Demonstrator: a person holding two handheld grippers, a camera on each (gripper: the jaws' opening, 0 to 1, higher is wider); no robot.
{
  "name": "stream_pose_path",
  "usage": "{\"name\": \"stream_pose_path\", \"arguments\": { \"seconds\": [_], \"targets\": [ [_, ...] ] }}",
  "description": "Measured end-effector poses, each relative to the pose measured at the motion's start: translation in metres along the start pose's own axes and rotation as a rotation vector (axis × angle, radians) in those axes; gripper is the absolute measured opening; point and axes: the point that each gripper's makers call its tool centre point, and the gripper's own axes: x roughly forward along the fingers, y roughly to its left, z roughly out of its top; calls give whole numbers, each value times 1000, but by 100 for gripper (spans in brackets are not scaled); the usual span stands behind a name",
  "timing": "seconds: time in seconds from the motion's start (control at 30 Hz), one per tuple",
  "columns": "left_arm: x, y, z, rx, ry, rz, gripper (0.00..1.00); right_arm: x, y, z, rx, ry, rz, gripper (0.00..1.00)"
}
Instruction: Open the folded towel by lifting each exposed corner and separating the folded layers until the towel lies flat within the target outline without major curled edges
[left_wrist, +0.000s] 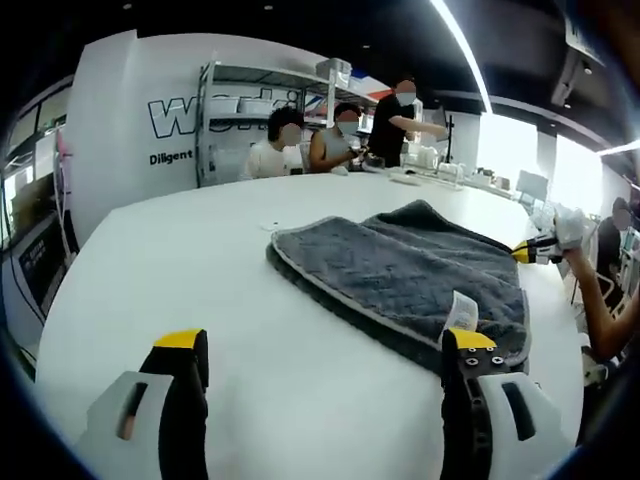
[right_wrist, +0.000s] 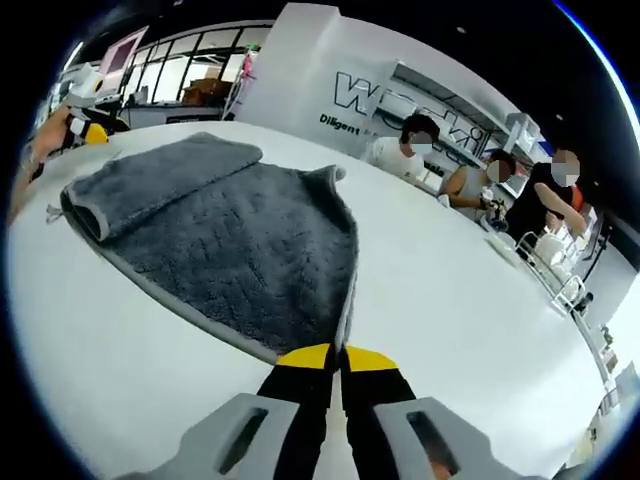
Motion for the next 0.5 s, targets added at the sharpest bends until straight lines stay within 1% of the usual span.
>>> {"name": "stream_pose_path", "arguments": {
  "seconds": [0.13,0.2,0.23,0.27,0.37,0.43,0.5],
  "targets": [
    [0,-1,-1,2,4,0,95,0,0,-1,5,2,5,0],
    [0,0,-1,3,4,0,95,1,-1,2,-23,-6,8,4],
    [1,-1,0,3,4,-1,95,1,-4,4,-50,-19,1,9],
    [1,0,0,4,5,-3,95,2,-6,4,-58,-25,-6,13],
    [1,0,0,7,6,-4,95,0,-18,7,-55,-37,-28,28],
    [1,-1,0,7,6,-5,95,0,-23,12,-64,-55,-25,36],
    [1,-1,0,7,5,-4,95,2,-27,20,-41,-79,-8,43]
  ]
}}
